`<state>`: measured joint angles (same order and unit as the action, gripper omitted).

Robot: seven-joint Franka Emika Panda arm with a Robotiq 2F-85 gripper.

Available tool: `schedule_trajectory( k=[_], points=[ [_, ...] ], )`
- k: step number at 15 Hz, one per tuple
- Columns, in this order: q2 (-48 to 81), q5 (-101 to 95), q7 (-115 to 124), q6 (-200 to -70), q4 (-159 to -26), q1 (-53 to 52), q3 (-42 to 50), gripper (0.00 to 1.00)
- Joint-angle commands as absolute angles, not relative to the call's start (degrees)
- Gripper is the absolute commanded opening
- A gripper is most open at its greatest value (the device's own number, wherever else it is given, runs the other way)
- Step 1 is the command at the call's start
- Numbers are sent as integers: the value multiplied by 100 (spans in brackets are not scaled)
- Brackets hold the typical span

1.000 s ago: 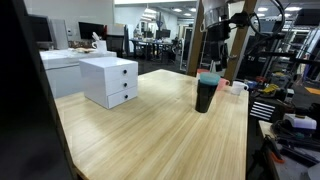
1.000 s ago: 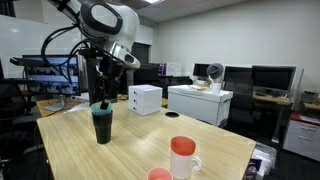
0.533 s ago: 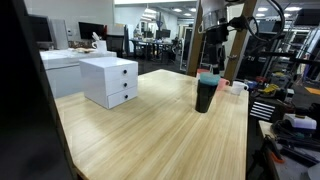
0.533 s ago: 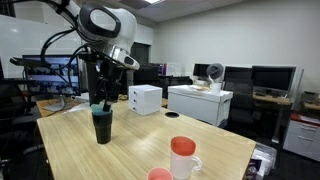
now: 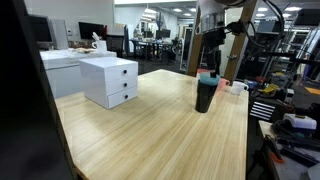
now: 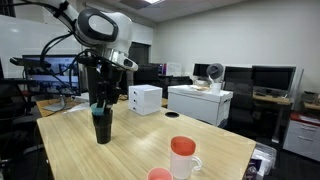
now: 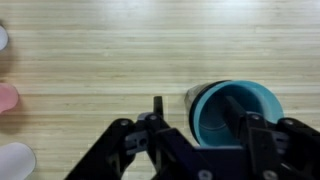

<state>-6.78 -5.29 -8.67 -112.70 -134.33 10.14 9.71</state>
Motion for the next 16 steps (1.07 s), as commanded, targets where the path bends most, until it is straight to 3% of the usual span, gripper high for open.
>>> schedule_trajectory(
  k=[1,5,7,16],
  points=[
    [-732,-641,-751,-11450,-13545,977,950,34],
    [-736,-635,-741,-11460,-13550,981,955,7],
    [-717,-628,-716,-11465,-13556,987,960,2],
    [-1107,-530,-618,-11075,-13375,952,922,5]
  ],
)
